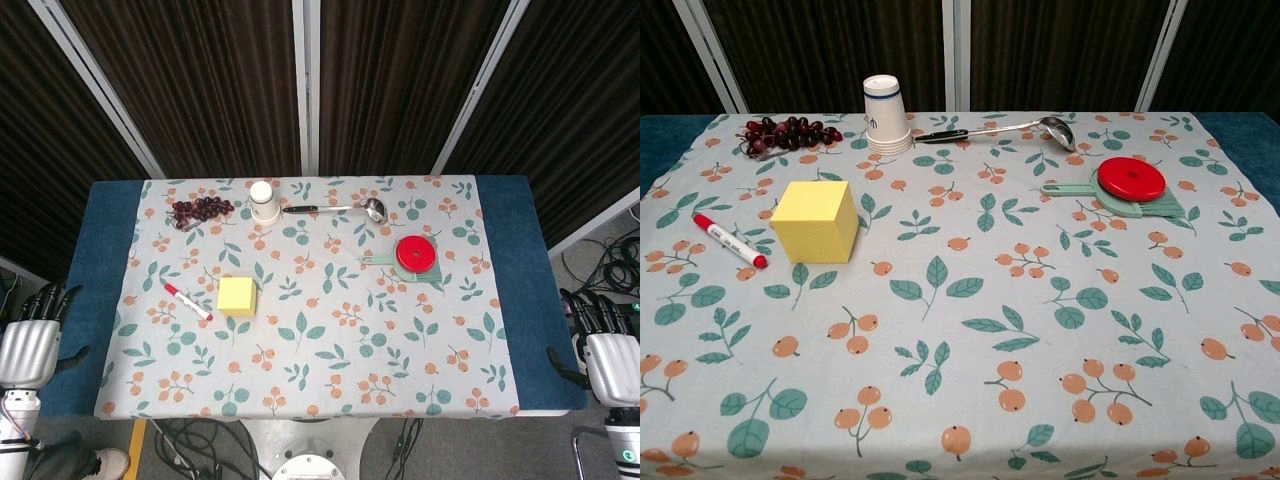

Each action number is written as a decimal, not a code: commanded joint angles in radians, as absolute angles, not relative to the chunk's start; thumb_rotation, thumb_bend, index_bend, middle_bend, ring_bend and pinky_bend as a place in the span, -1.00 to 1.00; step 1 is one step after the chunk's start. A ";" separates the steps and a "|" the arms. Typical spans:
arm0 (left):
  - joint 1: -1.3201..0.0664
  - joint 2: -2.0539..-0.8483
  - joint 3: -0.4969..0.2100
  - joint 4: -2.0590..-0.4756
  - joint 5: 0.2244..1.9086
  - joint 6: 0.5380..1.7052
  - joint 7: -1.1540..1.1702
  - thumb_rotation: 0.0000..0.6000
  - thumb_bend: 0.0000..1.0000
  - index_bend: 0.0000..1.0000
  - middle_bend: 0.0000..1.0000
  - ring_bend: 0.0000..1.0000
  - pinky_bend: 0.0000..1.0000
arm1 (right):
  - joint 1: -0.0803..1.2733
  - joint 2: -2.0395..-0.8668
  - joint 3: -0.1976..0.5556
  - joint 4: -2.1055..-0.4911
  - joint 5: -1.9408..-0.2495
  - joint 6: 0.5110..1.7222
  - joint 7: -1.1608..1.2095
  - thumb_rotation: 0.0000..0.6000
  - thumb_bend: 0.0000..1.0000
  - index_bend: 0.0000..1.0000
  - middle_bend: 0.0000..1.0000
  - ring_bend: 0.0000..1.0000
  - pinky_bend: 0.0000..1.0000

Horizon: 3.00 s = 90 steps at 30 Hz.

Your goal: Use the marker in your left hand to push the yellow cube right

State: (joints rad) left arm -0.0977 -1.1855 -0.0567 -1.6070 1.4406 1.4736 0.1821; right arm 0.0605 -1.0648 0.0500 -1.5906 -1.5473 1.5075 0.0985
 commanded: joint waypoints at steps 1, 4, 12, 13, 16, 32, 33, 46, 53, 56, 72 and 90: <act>-0.098 -1.187 -0.057 -1.605 1.440 1.472 0.180 1.00 -0.60 -0.62 -0.68 -0.80 -0.65 | 0.061 -1.065 0.051 -1.591 -1.547 1.507 0.098 1.00 -0.55 -0.99 -0.72 -1.00 -0.85; -0.098 -1.188 -0.055 -1.603 1.442 1.472 0.177 1.00 -0.60 -0.62 -0.69 -0.80 -0.65 | 0.061 -1.066 0.051 -1.590 -1.548 1.509 0.098 1.00 -0.56 -0.99 -0.72 -1.00 -0.85; -0.117 -1.186 -0.057 -1.582 1.476 1.463 0.126 1.00 -0.60 -0.62 -0.69 -0.80 -0.65 | 0.051 -1.054 0.055 -1.588 -1.556 1.538 0.107 1.00 -0.56 -0.99 -0.72 -1.00 -0.85; -0.127 -1.183 -0.060 -1.576 1.485 1.455 0.113 1.00 -0.60 -0.62 -0.69 -0.80 -0.65 | 0.049 -1.050 0.056 -1.588 -1.557 1.543 0.107 1.00 -0.56 -0.99 -0.72 -1.00 -0.85; -0.164 -1.175 -0.071 -1.557 1.504 1.419 0.056 1.00 -0.61 -0.59 -0.69 -0.80 -0.65 | 0.046 -1.041 0.058 -1.588 -1.559 1.551 0.111 1.00 -0.56 -0.99 -0.72 -1.00 -0.85; -0.489 -1.288 -0.068 -1.246 1.652 1.089 -0.219 1.00 -0.45 -0.44 -0.47 -0.75 -0.65 | 0.042 -1.014 0.052 -1.609 -1.594 1.574 0.121 1.00 -0.56 -0.99 -0.73 -1.00 -0.85; -0.507 -1.306 -0.060 -1.218 1.658 1.067 -0.224 1.00 -0.45 -0.43 -0.46 -0.75 -0.65 | 0.040 -1.013 0.051 -1.611 -1.593 1.576 0.120 1.00 -0.56 -0.99 -0.73 -1.00 -0.85; -0.595 -1.456 0.020 -1.040 1.665 0.938 -0.252 1.00 -0.44 -0.40 -0.42 -0.74 -0.65 | 0.038 -1.012 0.049 -1.617 -1.580 1.563 0.112 1.00 -0.56 -0.99 -0.73 -1.00 -0.85; -0.621 -1.490 0.039 -0.998 1.659 0.914 -0.256 1.00 -0.43 -0.37 -0.42 -0.74 -0.65 | 0.037 -1.016 0.048 -1.612 -1.576 1.559 0.115 1.00 -0.56 -0.99 -0.73 -1.00 -0.85; -0.628 -1.505 0.040 -0.982 1.645 0.900 -0.262 1.00 -0.43 -0.33 -0.37 -0.71 -0.64 | 0.035 -1.018 0.047 -1.609 -1.575 1.560 0.120 1.00 -0.56 -0.99 -0.73 -1.00 -0.85; -0.608 -1.484 0.055 -1.041 1.566 0.883 -0.233 1.00 -0.43 -0.17 -0.09 -0.53 -0.64 | 0.033 -1.022 0.046 -1.596 -1.571 1.557 0.129 1.00 -0.56 -0.99 -0.73 -1.00 -0.85; -0.596 -1.516 0.033 -1.037 1.535 0.933 -0.141 1.00 -0.42 -0.04 0.03 -0.46 -0.63 | 0.030 -1.022 0.045 -1.598 -1.571 1.558 0.125 1.00 -0.56 -0.99 -0.73 -1.00 -0.85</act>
State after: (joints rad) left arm -0.5923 -1.5066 0.0355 -1.0472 1.5290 0.9259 -0.1378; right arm 0.0303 -1.0224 0.0454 -1.5983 -1.5711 1.5577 0.1246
